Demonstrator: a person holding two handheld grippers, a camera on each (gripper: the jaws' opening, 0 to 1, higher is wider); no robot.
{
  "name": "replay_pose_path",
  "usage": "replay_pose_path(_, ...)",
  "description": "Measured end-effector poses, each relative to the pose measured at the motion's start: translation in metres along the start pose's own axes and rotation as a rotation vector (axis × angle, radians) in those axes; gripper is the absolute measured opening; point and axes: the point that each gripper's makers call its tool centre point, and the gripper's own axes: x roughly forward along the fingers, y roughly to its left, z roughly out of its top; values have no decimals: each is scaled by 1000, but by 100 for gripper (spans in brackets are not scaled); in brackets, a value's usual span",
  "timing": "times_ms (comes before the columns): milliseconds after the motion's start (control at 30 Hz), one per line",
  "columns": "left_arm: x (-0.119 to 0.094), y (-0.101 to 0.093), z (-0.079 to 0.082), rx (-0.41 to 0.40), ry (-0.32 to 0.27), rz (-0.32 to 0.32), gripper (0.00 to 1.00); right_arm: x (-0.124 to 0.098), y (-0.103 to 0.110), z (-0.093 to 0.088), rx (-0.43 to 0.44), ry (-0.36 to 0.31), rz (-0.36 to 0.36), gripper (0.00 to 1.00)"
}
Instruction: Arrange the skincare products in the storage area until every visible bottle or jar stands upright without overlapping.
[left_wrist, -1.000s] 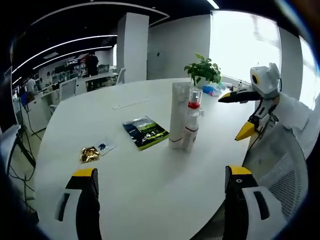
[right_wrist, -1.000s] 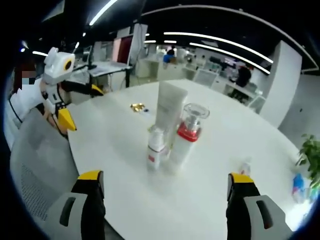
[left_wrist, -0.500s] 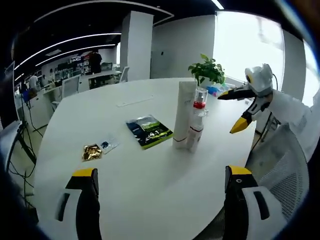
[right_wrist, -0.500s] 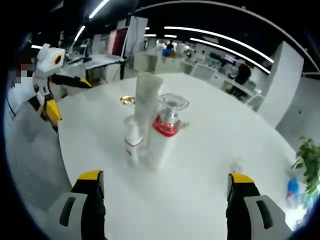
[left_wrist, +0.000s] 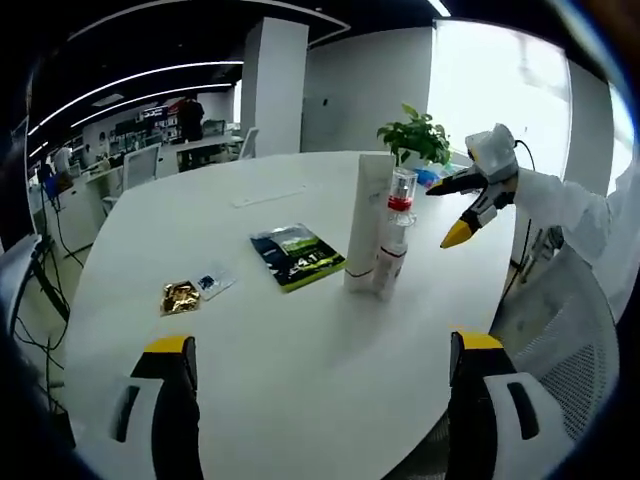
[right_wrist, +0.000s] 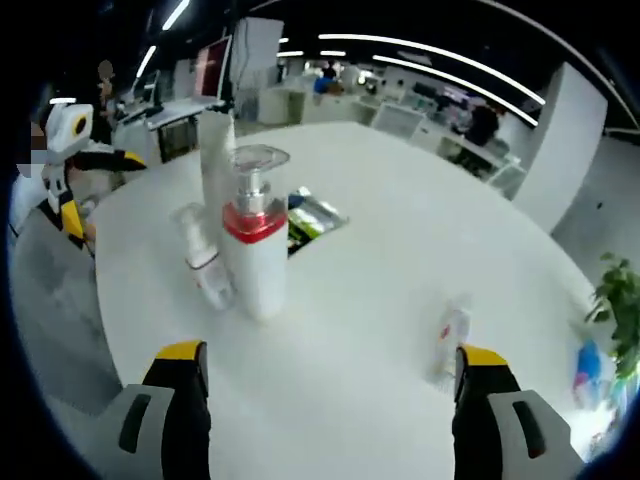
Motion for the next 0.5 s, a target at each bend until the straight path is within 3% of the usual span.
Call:
replay_pose_path(167,-1,1,1,-9,-36,17,99,5,-23,-5,89,0,-21,100)
replay_pose_path(500,3,1,-8,-46,-14,20,99,21,-47,-18,115,58,-19,92)
